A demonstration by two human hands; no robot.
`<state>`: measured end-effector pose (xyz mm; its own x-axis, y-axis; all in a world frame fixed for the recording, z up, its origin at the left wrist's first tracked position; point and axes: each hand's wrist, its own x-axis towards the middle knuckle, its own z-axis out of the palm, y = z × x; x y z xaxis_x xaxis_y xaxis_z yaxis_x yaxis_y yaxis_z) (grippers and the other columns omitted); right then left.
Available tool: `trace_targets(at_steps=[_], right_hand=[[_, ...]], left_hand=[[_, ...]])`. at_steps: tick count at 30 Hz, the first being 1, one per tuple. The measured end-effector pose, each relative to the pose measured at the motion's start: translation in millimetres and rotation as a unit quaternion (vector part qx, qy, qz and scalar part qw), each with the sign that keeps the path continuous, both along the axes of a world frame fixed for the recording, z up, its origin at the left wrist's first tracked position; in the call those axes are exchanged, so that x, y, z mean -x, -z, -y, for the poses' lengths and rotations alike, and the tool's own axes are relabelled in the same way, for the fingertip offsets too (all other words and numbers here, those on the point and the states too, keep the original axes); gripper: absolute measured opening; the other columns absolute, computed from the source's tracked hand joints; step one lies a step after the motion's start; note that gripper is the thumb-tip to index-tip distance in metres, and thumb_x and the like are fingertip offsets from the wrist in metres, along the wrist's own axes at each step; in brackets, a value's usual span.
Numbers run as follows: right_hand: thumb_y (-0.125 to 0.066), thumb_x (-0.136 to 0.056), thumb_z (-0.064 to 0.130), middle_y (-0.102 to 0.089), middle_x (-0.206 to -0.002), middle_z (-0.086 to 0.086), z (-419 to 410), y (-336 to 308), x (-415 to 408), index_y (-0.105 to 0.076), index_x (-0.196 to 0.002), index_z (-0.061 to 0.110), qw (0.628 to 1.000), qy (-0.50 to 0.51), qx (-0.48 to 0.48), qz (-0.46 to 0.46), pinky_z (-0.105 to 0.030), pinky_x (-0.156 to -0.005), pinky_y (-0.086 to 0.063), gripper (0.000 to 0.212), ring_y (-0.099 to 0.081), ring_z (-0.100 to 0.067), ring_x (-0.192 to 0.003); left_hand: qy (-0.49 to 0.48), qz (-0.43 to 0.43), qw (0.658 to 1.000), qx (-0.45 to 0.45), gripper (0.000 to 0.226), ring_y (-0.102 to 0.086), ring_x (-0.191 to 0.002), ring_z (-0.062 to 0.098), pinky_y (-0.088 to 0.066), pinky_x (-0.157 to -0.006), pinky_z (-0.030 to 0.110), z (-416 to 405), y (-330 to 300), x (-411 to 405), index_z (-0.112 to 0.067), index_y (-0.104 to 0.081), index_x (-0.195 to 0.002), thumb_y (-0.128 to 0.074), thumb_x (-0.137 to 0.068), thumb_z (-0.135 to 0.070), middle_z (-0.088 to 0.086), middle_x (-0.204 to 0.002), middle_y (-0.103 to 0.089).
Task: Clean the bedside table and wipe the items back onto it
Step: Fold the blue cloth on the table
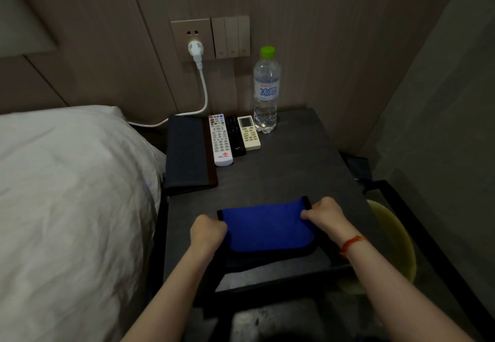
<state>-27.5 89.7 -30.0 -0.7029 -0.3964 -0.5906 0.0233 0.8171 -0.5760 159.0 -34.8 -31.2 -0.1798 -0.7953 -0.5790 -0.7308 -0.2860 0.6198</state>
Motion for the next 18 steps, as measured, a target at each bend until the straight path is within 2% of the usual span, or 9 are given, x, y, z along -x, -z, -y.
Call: trace_targets(at_steps=[3,4,8,10,13,18], right_hand=[[-0.062,-0.082,0.013,-0.057,-0.087,-0.006,-9,-5,6,-0.059,-0.085,0.012,0.998,0.021,0.051,-0.004,-0.036,-0.079,-0.049,0.004,-0.056,-0.02,-0.085],[-0.062,-0.083,0.013,-0.056,-0.093,-0.005,-10,-8,7,-0.058,-0.09,0.013,0.997,0.022,0.069,-0.017,-0.036,-0.082,-0.048,0.008,-0.055,-0.02,-0.091],[-0.065,-0.082,0.017,-0.059,-0.095,-0.004,2,-16,-11,-0.058,-0.093,0.017,0.986,-0.03,0.092,-0.137,-0.036,-0.081,-0.048,0.013,-0.059,-0.023,-0.097],[-0.067,-0.08,0.02,-0.065,-0.098,-0.008,16,-17,-34,-0.059,-0.093,0.018,0.98,-0.063,0.098,-0.162,-0.034,-0.079,-0.049,0.015,-0.062,-0.026,-0.096],[-0.066,-0.08,0.021,-0.065,-0.106,-0.009,39,-12,-69,-0.061,-0.099,0.018,0.981,-0.107,0.095,-0.133,-0.03,-0.077,-0.048,0.019,-0.062,-0.028,-0.099],[-0.065,-0.082,0.018,-0.065,-0.112,-0.011,57,3,-95,-0.062,-0.103,0.013,0.982,-0.14,0.086,-0.089,-0.031,-0.084,-0.048,0.022,-0.061,-0.027,-0.105]], left_hand=[[-0.008,-0.044,0.997,-0.055,0.018,-0.05,-0.068,0.014,-0.043,-0.065,0.029,5,-3,0,-0.011,-0.053,-0.071,-0.057,-0.087,-0.004,0.005,-0.077,-0.053],[-0.01,-0.055,0.996,-0.067,0.018,-0.05,-0.07,0.015,-0.043,-0.068,0.031,6,-3,2,-0.012,-0.052,-0.072,-0.058,-0.087,-0.005,0.005,-0.079,-0.054],[-0.015,-0.073,0.994,-0.079,0.023,-0.052,-0.069,0.016,-0.042,-0.056,0.028,7,4,4,-0.016,-0.046,-0.07,-0.059,-0.088,-0.007,0.006,-0.078,-0.055],[-0.025,-0.078,0.994,-0.079,0.023,-0.053,-0.069,0.017,-0.042,-0.055,0.028,6,8,3,-0.017,-0.047,-0.071,-0.06,-0.087,-0.006,0.007,-0.08,-0.056],[-0.043,-0.087,0.992,-0.082,0.023,-0.052,-0.068,0.017,-0.043,-0.056,0.029,6,9,2,-0.017,-0.048,-0.071,-0.061,-0.086,-0.005,0.007,-0.078,-0.055],[-0.063,-0.092,0.992,-0.066,0.023,-0.05,-0.065,0.018,-0.044,-0.054,0.027,7,11,1,-0.013,-0.048,-0.07,-0.058,-0.087,-0.002,0.013,-0.08,-0.054]])
